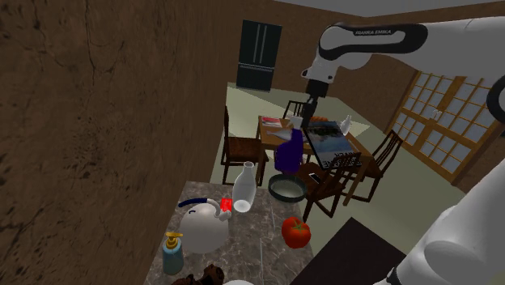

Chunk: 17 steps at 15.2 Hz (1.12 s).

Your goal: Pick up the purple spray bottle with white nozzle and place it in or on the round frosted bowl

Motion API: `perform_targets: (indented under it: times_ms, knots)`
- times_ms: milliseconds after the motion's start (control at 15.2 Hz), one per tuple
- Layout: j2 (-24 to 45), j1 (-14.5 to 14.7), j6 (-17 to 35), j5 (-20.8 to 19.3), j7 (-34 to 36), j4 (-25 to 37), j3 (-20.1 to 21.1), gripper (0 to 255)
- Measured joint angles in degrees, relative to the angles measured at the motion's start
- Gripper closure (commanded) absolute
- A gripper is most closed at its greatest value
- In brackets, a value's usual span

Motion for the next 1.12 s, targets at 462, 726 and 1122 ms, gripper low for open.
perform_targets:
  times_ms: [462, 726, 1122]
  knots:
    - [7.82, -4.54, -6.45, -0.24, -8.15, 12.48, -4.69, 255]
    - [8.87, -5.06, -4.95, -0.2, -9.5, 11.78, -5.14, 255]
    - [8.66, -5.03, -0.43, -0.23, -10.38, 6.96, -5.14, 255]
